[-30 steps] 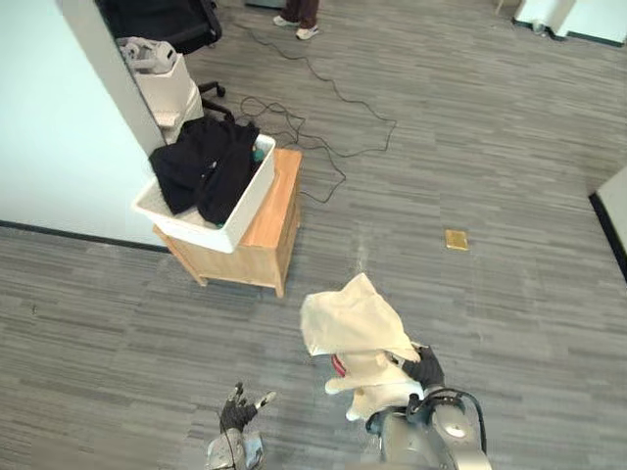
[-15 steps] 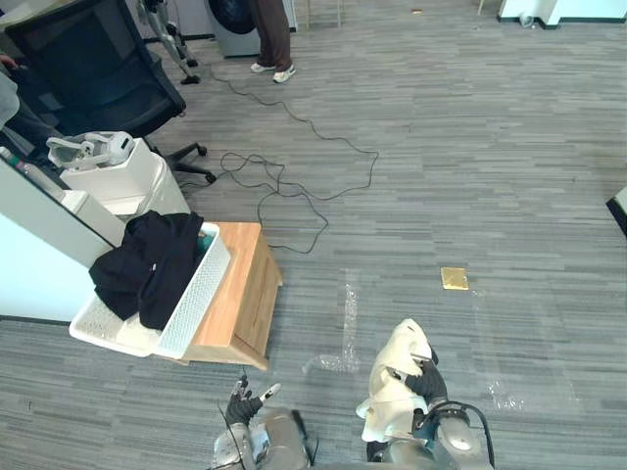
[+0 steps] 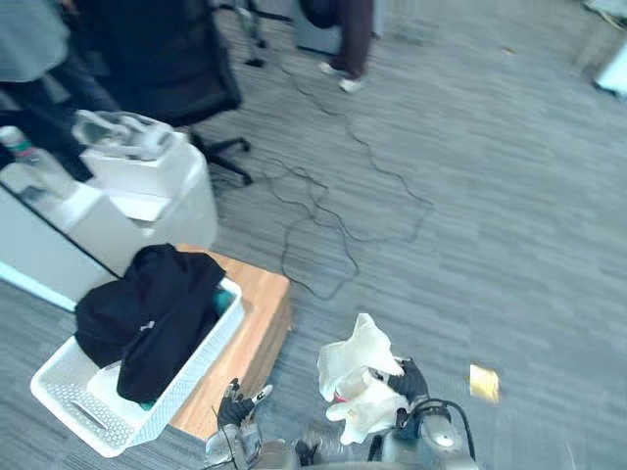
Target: Tidy the bed and pick cloth on bed and put in laundry
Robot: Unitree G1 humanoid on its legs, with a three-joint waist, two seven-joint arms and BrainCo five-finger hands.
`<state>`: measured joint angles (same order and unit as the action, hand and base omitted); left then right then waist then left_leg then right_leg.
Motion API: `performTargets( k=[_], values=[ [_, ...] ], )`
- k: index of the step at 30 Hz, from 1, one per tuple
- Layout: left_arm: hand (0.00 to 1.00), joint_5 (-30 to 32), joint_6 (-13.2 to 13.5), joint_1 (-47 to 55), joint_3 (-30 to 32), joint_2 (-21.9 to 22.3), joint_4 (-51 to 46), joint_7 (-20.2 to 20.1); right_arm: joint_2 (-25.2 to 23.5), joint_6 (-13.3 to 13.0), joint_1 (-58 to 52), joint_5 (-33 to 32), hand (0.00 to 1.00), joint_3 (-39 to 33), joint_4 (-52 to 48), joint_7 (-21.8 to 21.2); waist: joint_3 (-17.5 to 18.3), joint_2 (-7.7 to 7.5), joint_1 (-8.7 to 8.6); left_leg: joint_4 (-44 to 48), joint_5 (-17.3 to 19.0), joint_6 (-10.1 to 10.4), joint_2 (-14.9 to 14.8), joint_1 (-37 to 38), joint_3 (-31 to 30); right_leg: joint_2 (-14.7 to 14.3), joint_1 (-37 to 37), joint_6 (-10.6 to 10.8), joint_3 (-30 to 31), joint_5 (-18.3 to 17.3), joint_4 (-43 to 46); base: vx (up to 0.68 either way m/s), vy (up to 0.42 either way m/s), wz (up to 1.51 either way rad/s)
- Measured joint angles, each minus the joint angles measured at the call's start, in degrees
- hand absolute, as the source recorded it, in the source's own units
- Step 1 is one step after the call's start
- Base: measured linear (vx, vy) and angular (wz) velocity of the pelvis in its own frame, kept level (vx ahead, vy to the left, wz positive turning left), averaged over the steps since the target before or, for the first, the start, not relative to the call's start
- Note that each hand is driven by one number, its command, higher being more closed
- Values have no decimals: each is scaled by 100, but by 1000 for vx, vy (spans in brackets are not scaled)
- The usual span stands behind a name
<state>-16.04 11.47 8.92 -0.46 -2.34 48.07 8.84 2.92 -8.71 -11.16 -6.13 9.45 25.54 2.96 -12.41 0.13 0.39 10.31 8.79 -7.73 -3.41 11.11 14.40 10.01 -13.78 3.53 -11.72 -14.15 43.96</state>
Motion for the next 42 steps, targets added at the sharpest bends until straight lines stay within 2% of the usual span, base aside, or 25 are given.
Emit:
performTargets(
  k=[1,2,3,4,5,6,7,9,11,14,16,19,21,24,27,29,31,33,34,35,37,38,39,41,42],
  values=[
    [0,15,2,-26,0,8,0,1,33,1,23,0,100,-8,5,6,-2,45,-16,47,14,75,-140,2,-246,-167,-103,10,419,29,-856,547,-461,183],
    [0,39,10,-26,6,5,7,3,92,3,35,0,100,-12,6,12,3,96,-53,74,43,433,-332,-1,-580,-332,-197,76,1045,272,-1827,461,-435,161],
    [0,40,24,-24,13,-17,24,3,113,3,40,-2,100,-11,4,14,15,80,-92,76,75,622,-400,-6,-755,-376,-199,139,1411,518,-2333,574,-563,192],
    [0,39,33,-14,21,-78,104,37,104,4,32,0,100,-9,4,35,56,-8,-118,81,207,1027,-472,-24,-1019,-309,-133,353,2083,1102,-3119,509,-538,189],
    [0,29,32,53,73,-264,93,60,3,7,-3,-2,100,16,3,58,161,-316,-90,104,451,1457,-472,72,-1225,-80,-128,357,2367,1874,-3193,514,-592,189],
    [0,28,21,73,108,-289,169,48,-29,5,-10,-5,100,34,22,64,172,-342,-88,160,599,1684,-547,102,-1353,16,-160,859,2338,1615,-2927,406,-580,159],
    [0,38,-23,-4,113,-46,285,28,202,46,300,-13,100,-20,215,92,103,62,-92,350,614,1863,-997,-105,-1463,-251,-141,606,1869,1354,-2557,274,-495,129],
    [0,20,8,-25,111,185,285,-4,438,36,455,-22,100,-89,223,110,136,379,-168,608,341,1764,-1153,-614,-1076,-130,189,405,1055,1261,-2708,216,-405,175],
    [0,-22,24,-25,77,188,120,-8,425,17,409,-38,100,-206,219,137,138,327,-235,724,190,1544,-1316,-794,215,125,872,301,120,1239,-3184,126,-289,219],
    [0,-21,11,31,67,171,4,-18,417,6,456,-55,100,-285,232,203,169,291,-256,781,361,1259,-1374,-839,2126,245,1353,282,-739,1255,-3642,42,-115,163],
    [0,-15,-3,137,115,118,-43,-17,368,11,465,-64,100,-288,247,203,252,237,-205,557,78,1268,-1349,-829,2580,381,1534,400,-1140,1428,-3865,84,23,106],
    [0,-15,-9,246,300,17,-60,-68,311,24,439,-70,100,-315,346,195,259,112,-87,733,-7,1260,-1310,-928,2481,437,1865,451,-1467,1689,-4267,90,63,61],
    [0,-39,-69,388,390,-41,-61,-126,117,31,394,-68,100,-302,400,183,325,-56,6,865,-325,1374,-1204,-941,2426,569,2059,447,-1522,1759,-4438,77,74,19],
    [0,-46,-112,391,510,-78,-62,-133,19,31,404,-65,100,-293,400,176,345,-71,37,766,-356,1391,-1140,-916,2311,606,2140,424,-1641,1777,-4435,67,74,19],
    [0,-42,-125,387,502,-75,-35,-158,-47,32,346,-44,100,-316,400,174,399,-162,27,178,-667,1448,-879,-711,2213,706,2122,421,-1805,1777,-4247,52,69,21],
    [0,30,-131,367,412,-11,-28,-275,-68,32,282,-27,100,-449,398,172,400,-151,16,-319,-647,1384,-736,-578,2203,847,1881,302,-1807,1677,-3614,-7,170,25],
    [0,213,-146,352,252,-38,-27,-363,-48,40,227,-11,100,-712,394,190,393,-112,-127,-885,-486,1144,-526,-324,2160,1263,1368,12,-1769,1495,-2158,-42,152,48],
    [0,325,-167,359,219,-247,-34,-379,-113,52,171,-5,100,-726,387,192,329,-362,-173,-1101,-425,1131,-250,-114,1939,1632,1042,-104,-1269,1547,-1178,-29,96,51],
    [0,331,-172,361,222,-338,-41,-372,-167,53,99,-7,100,-742,386,195,294,-422,-253,-1108,-363,1055,-215,-78,1784,1603,846,-183,-826,1596,-850,21,49,51],
    [0,337,-193,355,216,-447,-35,-372,-290,53,21,-7,100,-724,340,180,300,-472,-269,-1117,-361,1046,-328,-81,1644,1225,695,116,-502,1056,-693,45,30,53],
    [0,446,-230,339,143,-483,-34,-377,-385,37,-69,-29,100,-702,173,178,286,-416,-314,-1114,-374,1031,-546,-153,1520,510,541,140,-465,423,-944,72,-17,44],
    [0,451,-234,323,48,-459,-35,-389,-366,36,-66,-42,100,-679,100,179,277,-402,-341,-1126,-394,1012,-580,-140,1463,187,544,56,-702,364,-1397,87,-18,38],
    [0,453,-236,313,10,-456,-35,-394,-359,32,-63,-59,100,-679,54,182,278,-405,-346,-1122,-400,1009,-558,-130,1462,85,550,36,-790,383,-1674,122,-25,27],
    [0,560,-261,226,16,-458,32,-450,-305,4,-52,-90,100,-694,-153,190,307,-526,-397,-1074,-380,1114,-270,-58,1474,-106,695,-394,-759,1094,-2806,118,-52,17],
    [0,568,-280,212,9,-393,44,-448,-245,19,-4,-97,100,-691,-160,197,275,-381,-393,-1098,-383,1138,-279,62,1506,-147,783,-368,-734,1148,-2871,159,-21,-6]
  ],
)
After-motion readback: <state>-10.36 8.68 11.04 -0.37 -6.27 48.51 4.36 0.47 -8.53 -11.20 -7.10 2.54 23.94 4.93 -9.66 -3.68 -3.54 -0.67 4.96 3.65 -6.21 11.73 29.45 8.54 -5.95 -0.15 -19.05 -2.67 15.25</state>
